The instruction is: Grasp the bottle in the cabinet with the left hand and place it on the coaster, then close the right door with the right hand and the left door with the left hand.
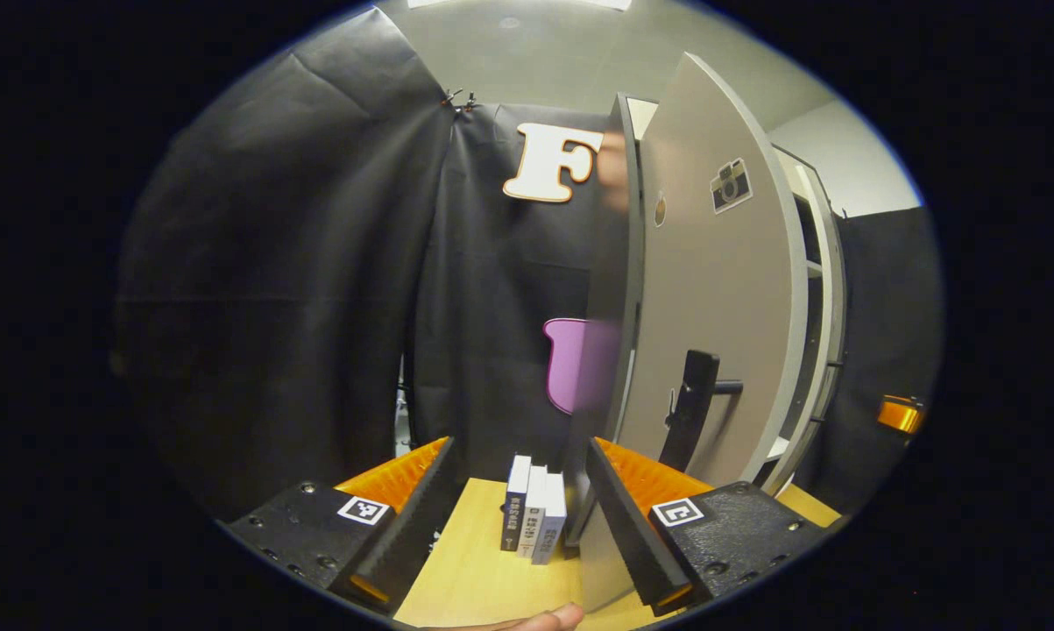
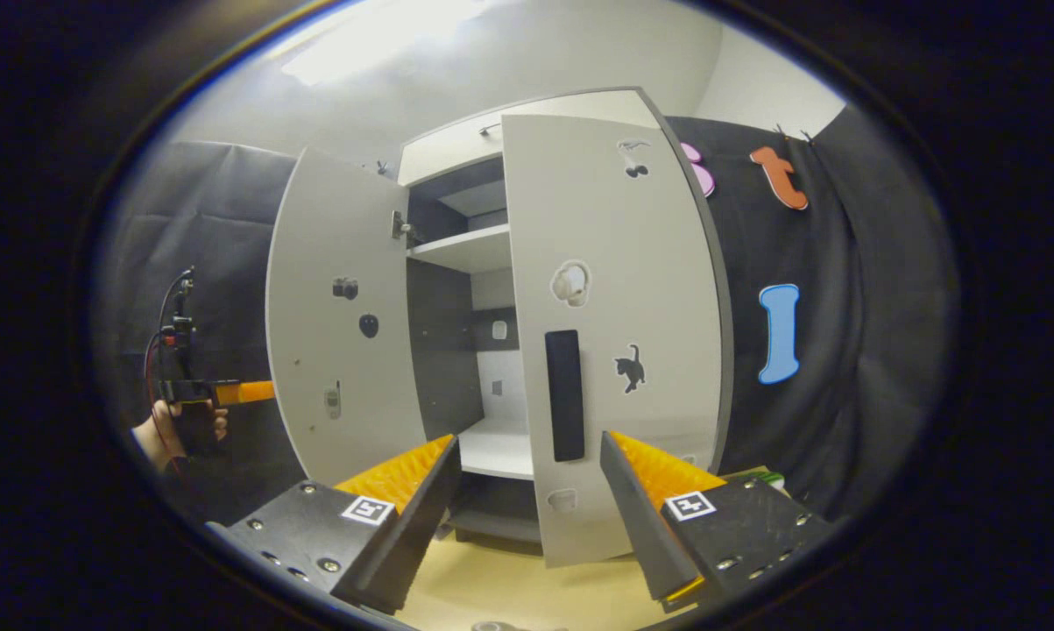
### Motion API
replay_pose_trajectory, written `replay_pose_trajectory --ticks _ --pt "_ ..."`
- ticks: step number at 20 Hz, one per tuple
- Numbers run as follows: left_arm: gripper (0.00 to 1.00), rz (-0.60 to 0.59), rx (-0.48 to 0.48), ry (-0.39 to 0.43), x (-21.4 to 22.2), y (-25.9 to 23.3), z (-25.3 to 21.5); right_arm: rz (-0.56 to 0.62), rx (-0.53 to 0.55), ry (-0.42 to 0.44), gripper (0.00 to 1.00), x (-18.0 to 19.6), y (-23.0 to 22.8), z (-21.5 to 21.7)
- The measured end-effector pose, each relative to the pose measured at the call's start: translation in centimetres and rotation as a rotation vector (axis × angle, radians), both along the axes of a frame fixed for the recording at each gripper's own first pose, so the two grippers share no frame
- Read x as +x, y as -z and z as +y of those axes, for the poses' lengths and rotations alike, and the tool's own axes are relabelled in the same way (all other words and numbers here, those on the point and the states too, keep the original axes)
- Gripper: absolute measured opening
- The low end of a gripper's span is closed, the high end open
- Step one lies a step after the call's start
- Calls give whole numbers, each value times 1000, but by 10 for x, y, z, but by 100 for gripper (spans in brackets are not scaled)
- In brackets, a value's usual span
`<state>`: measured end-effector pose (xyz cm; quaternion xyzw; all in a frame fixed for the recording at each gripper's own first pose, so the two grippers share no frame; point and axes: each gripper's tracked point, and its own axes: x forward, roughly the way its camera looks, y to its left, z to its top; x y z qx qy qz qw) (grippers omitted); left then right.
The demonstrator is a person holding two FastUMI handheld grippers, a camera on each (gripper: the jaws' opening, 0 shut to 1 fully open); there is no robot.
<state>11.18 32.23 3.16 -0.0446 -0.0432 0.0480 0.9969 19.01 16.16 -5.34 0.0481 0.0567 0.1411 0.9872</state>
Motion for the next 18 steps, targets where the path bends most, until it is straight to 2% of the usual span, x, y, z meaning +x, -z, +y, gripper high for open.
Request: replay_pose_trajectory --ticks 1,2,3,4,6,7,8,9,10,11,12,14,18 --pt "88 -1 -10 44 5 -2 -11 -9 11 3 94 1 -1 -1" --pt "94 0 -21 91 10 -4 -23 -16 20 8 96 2 -4 -1" --pt "94 2 -10 96 9 -6 -23 -19 27 17 96 2 -5 -1" --pt "87 -12 3 122 10 -12 -29 -24 34 30 96 4 -7 -2" --pt "89 -1 27 166 13 -11 -36 -27 49 54 96 5 -11 -1" --pt "87 -3 38 191 15 -11 -40 -25 55 62 96 6 -11 -1" --pt "87 -5 50 211 16 -13 -44 -30 58 67 96 6 -13 0" --pt "92 -15 60 227 17 -15 -47 -40 57 75 94 7 -15 0" --pt "92 -20 74 233 18 -16 -48 -52 52 87 94 8 -18 0" --pt "86 -21 85 233 21 -17 -49 -58 40 101 96 9 -18 -2" --pt "92 -20 98 232 24 -16 -49 -64 26 113 94 9 -19 -5" --pt "92 -21 107 244 28 -17 -52 -66 -9 125 96 6 -19 -7" --pt "92 -11 51 269 36 -14 -61 -76 -71 129 96 0 -16 -8"
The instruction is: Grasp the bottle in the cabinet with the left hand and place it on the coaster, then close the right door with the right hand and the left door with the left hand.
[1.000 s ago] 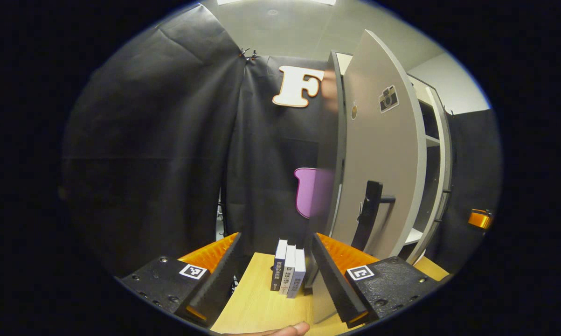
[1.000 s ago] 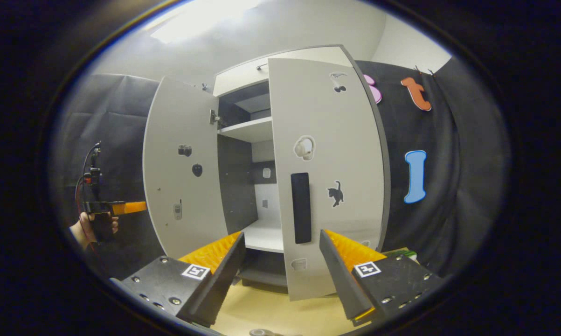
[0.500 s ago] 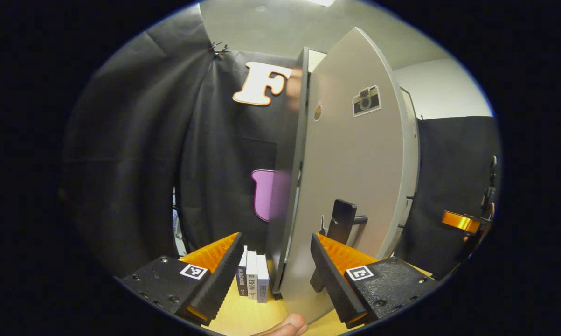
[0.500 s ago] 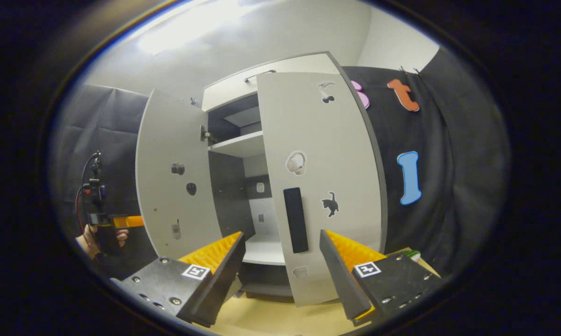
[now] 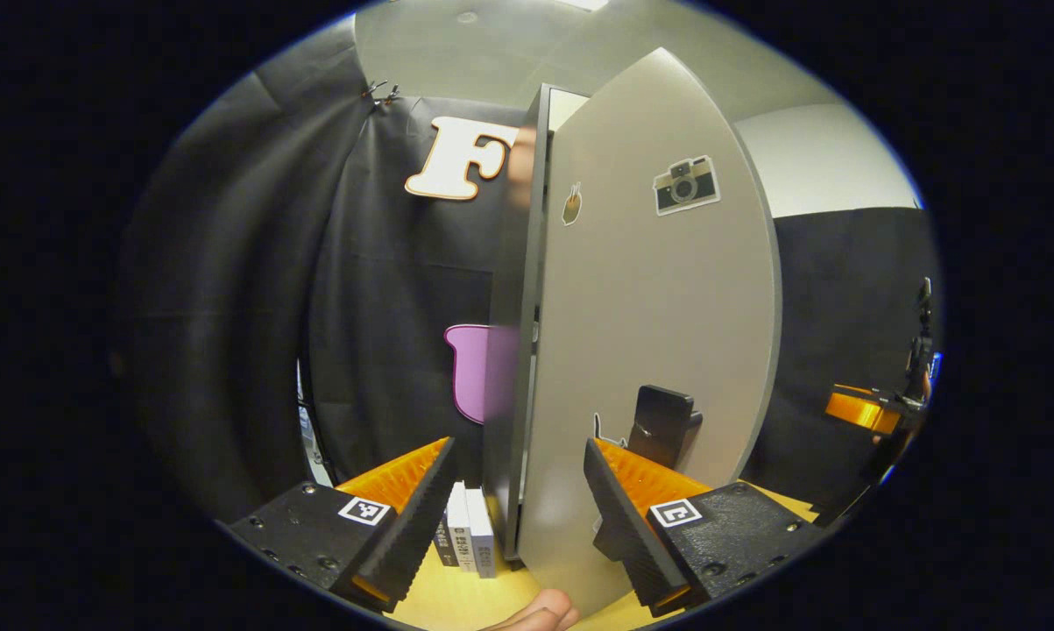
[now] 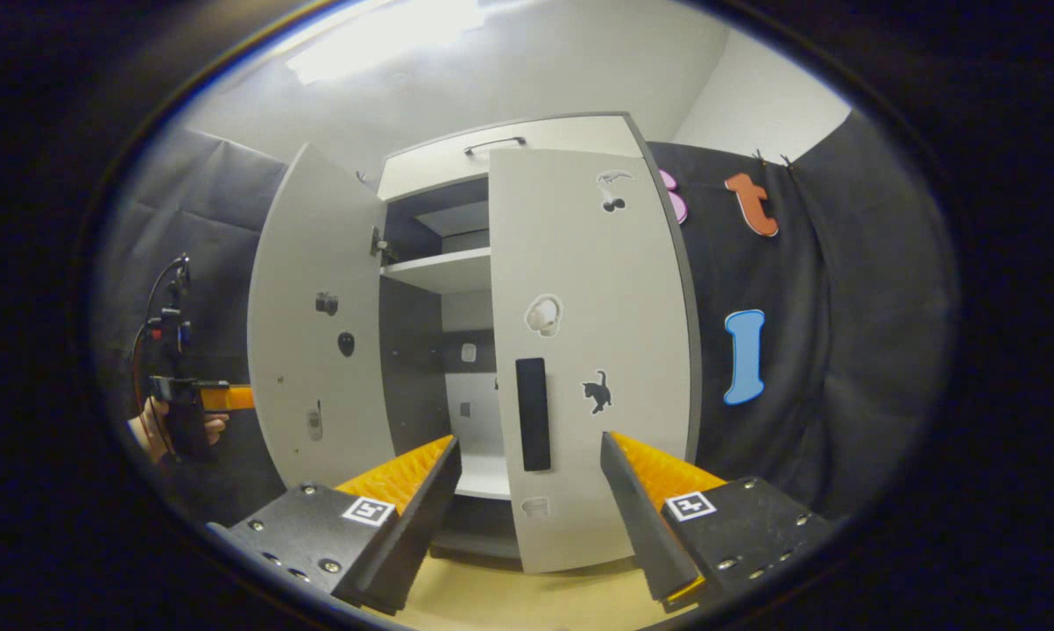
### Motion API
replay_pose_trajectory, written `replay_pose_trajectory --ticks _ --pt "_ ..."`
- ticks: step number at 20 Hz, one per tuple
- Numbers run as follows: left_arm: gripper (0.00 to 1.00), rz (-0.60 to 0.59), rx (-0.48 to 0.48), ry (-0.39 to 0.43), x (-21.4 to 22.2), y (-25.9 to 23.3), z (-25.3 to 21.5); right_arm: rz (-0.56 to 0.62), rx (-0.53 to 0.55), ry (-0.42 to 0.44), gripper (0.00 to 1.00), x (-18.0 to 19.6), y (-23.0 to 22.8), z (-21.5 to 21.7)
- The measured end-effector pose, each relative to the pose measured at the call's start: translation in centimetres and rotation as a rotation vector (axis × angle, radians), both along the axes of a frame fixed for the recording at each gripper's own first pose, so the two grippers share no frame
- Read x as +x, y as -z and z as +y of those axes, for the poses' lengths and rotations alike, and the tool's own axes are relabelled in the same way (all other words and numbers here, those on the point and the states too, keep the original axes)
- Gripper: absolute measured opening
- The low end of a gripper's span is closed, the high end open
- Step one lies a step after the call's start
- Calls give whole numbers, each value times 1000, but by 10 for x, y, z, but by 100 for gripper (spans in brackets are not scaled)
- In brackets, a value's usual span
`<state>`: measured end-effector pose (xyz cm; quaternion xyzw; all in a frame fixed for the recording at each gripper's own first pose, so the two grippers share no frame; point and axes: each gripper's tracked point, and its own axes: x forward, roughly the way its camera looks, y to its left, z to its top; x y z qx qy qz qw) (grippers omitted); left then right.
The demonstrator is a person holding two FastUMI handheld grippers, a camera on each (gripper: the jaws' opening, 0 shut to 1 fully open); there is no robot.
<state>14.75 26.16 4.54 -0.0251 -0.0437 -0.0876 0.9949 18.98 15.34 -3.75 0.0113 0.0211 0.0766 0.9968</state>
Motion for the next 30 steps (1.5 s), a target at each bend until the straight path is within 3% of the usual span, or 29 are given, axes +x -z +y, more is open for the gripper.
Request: replay_pose_trajectory --ticks 4,11,18,25,30 --pt "92 7 -15 16 3 1 -13 -4 -41 -15 96 -4 1 4" --pt "92 -53 98 -46 3 -4 -34 16 -85 -4 96 -17 7 -13" --pt "92 -39 72 -108 5 -3 -46 12 -145 -33 96 -41 12 -14" --pt "92 9 30 -136 15 10 -82 30 -97 -43 97 -66 13 -9" --pt "93 33 2 -127 -6 16 -117 46 -57 -57 95 -90 14 -7"
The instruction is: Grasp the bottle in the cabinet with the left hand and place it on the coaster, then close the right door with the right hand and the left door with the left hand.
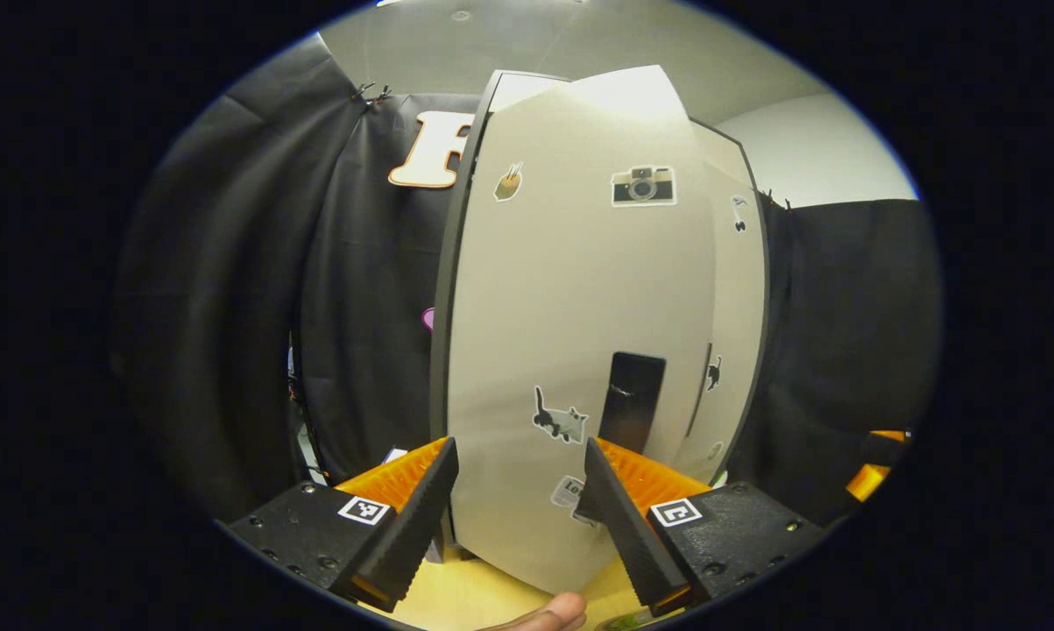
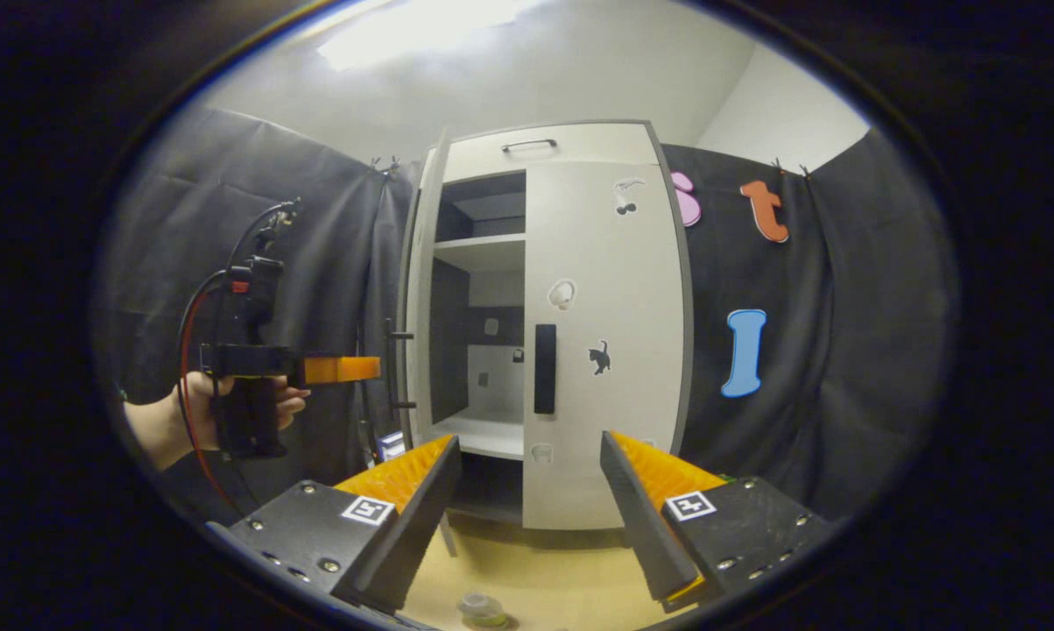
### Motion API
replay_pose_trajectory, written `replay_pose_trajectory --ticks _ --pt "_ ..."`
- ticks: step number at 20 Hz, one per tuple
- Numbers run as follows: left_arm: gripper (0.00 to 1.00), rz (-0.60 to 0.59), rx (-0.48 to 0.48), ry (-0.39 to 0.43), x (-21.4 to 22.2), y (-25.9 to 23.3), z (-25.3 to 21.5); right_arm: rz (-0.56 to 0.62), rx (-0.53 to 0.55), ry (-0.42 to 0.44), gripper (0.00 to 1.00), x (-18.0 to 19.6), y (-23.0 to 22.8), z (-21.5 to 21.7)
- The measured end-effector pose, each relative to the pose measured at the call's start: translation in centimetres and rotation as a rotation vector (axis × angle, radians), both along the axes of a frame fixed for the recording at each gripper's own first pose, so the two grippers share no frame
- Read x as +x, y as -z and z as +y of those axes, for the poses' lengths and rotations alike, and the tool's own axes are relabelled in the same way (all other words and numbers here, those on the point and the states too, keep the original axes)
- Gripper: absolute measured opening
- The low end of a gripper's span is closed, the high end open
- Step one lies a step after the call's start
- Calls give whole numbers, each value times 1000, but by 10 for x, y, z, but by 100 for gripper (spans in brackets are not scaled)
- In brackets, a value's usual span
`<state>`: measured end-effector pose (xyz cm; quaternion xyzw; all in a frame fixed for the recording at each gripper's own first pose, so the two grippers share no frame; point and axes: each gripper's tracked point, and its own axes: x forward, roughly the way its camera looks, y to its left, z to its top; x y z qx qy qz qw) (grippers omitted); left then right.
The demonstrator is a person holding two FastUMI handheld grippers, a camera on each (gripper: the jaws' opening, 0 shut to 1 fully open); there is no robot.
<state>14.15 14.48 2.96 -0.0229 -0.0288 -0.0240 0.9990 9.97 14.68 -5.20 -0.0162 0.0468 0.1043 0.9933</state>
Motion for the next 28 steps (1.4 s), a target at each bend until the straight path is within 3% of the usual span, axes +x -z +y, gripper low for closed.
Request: replay_pose_trajectory --ticks 8,16,23,24,28 --pt "92 4 43 -48 -62 5 -31 21 -1 -3 99 -35 -4 -18" --pt "92 -11 78 -111 -120 6 -45 33 -15 43 94 -60 -1 -37" --pt "94 5 113 -158 -145 13 -49 36 -19 83 96 -56 -3 -40" --pt "89 24 113 -165 -147 18 -47 33 -18 94 96 -54 -4 -42" --pt "93 12 103 -202 -145 14 -35 23 8 104 94 -42 -9 -35"
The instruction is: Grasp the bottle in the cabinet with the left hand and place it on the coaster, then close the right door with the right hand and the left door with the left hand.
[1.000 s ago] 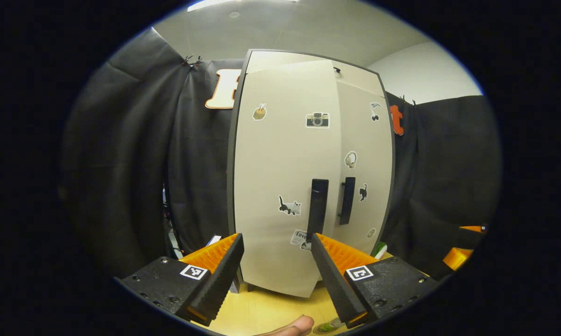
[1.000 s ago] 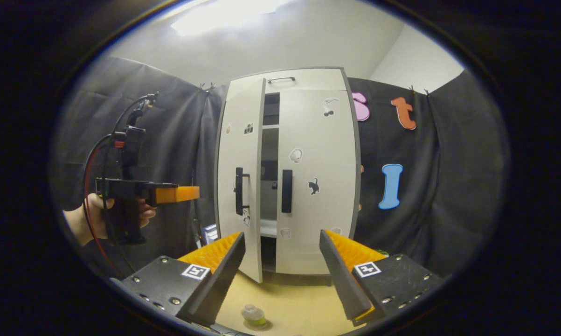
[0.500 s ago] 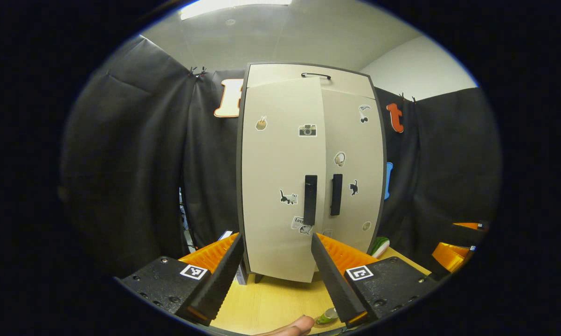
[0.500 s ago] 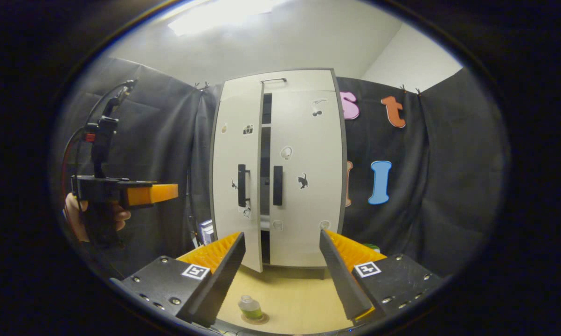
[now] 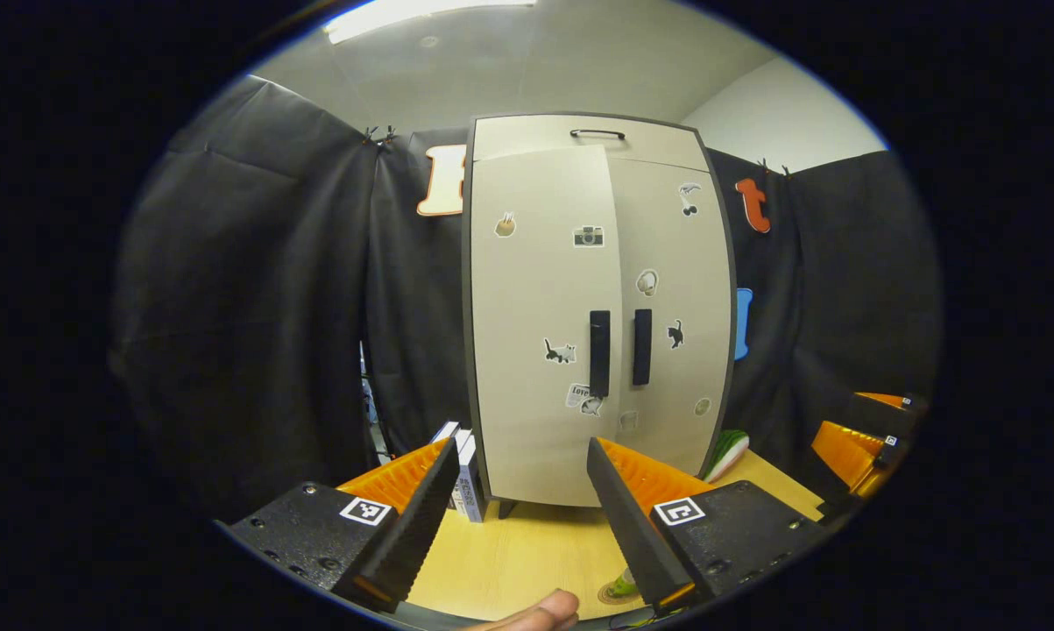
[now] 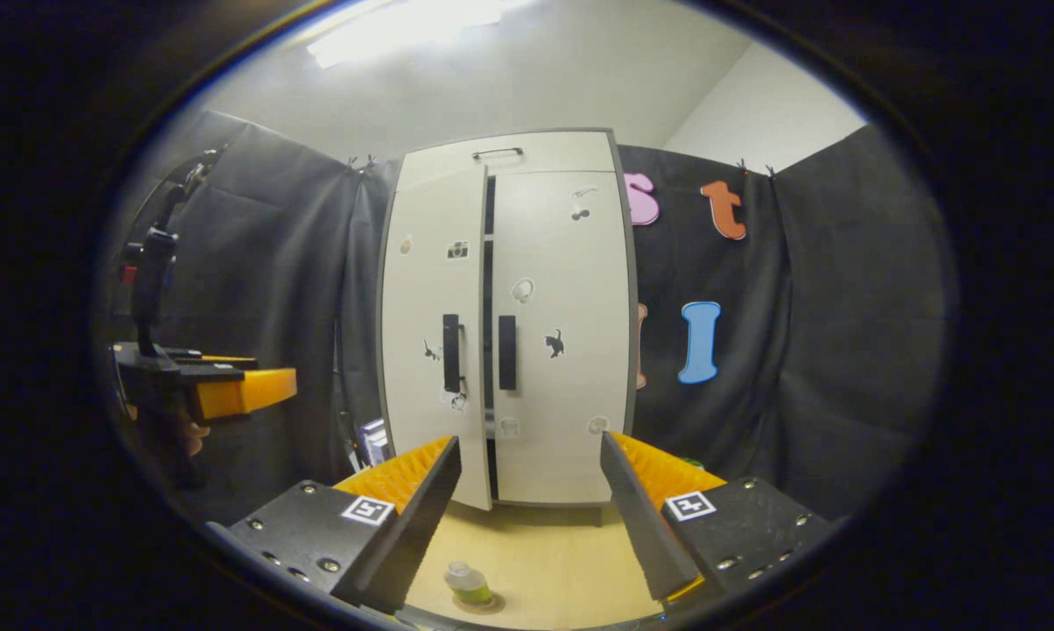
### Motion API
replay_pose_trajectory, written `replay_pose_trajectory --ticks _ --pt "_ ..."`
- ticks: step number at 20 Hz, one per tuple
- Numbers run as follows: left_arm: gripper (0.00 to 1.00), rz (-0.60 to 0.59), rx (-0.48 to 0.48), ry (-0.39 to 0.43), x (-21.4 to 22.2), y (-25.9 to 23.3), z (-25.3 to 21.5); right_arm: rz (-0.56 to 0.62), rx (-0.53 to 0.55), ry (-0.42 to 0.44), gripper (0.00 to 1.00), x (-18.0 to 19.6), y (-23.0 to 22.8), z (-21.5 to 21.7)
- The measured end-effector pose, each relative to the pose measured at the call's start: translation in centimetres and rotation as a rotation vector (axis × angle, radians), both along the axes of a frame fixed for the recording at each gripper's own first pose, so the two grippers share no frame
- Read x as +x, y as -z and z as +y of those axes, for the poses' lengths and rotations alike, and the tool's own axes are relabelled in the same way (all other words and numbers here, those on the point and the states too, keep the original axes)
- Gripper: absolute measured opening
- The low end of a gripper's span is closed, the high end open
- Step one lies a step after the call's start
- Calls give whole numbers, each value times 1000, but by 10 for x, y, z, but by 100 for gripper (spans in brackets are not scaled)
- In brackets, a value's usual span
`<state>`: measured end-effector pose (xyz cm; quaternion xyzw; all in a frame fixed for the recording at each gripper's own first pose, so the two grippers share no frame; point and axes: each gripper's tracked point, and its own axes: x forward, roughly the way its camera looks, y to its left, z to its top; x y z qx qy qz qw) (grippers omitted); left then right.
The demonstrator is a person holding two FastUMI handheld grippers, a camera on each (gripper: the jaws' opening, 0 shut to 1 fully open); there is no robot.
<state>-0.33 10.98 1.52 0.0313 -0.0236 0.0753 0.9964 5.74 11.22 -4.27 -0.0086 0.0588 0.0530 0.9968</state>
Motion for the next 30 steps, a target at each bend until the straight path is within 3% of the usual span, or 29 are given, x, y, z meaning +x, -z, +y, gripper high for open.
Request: replay_pose_trajectory --ticks 2,5,14,21,30 --pt "95 -32 17 0 4 -7 2 5 4 5 94 6 0 3" --pt "94 -41 32 63 12 -11 -7 24 -11 23 96 16 1 8" --pt "94 -3 15 94 27 -4 4 41 1 86 94 37 -4 7" --pt "95 19 38 110 20 10 11 58 -38 69 96 36 3 22" --pt "95 25 -12 111 23 5 20 45 -20 71 97 49 -3 36"
